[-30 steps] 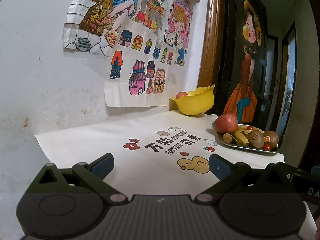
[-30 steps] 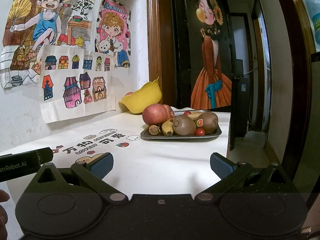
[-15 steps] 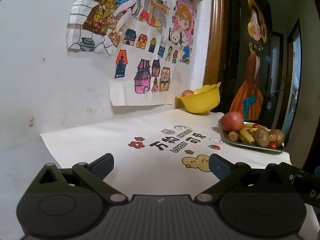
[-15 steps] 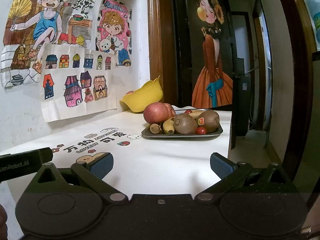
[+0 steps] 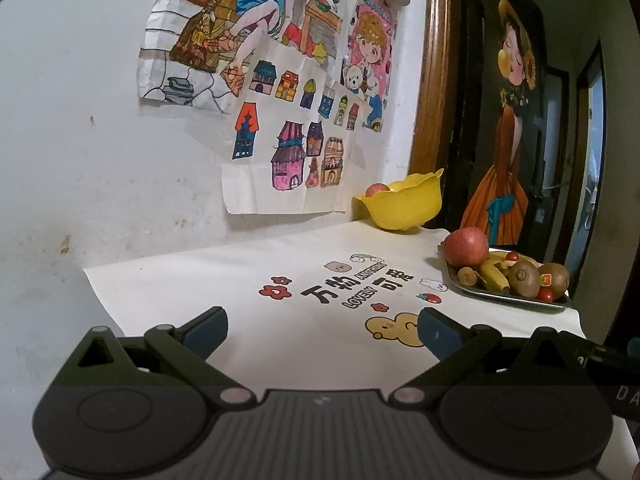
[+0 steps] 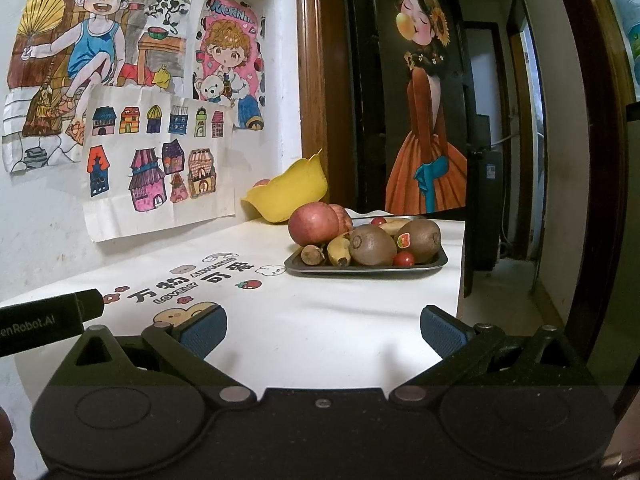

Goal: Organize fruits

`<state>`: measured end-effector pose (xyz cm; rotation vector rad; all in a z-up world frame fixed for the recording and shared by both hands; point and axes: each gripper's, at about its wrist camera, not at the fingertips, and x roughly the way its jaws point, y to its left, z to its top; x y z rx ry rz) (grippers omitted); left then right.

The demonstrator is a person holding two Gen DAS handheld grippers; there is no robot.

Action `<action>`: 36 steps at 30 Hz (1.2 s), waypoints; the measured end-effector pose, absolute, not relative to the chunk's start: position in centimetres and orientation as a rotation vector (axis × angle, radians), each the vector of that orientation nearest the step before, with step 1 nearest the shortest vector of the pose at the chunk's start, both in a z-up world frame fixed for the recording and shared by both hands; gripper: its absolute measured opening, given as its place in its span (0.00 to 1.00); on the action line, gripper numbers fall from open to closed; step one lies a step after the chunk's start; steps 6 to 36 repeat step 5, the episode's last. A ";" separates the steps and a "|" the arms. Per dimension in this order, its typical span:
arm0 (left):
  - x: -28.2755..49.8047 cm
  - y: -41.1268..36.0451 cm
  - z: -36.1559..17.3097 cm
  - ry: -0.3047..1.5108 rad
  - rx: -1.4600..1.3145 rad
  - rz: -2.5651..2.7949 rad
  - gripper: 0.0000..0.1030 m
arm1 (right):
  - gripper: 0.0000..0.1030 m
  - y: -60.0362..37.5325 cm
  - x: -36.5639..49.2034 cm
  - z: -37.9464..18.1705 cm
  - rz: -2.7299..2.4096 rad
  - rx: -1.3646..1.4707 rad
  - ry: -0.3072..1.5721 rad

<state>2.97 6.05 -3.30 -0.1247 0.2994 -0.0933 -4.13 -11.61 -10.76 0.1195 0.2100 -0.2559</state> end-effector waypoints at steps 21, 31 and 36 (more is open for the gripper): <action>3.0 6.1 -3.3 0.305 -0.128 -0.093 1.00 | 0.99 -11.6 -4.1 -10.7 -0.256 0.119 0.211; 3.0 6.1 -3.3 0.305 -0.128 -0.093 1.00 | 0.99 -11.6 -4.1 -10.7 -0.256 0.119 0.211; 3.0 6.1 -3.3 0.305 -0.128 -0.093 1.00 | 0.99 -11.6 -4.1 -10.7 -0.256 0.119 0.211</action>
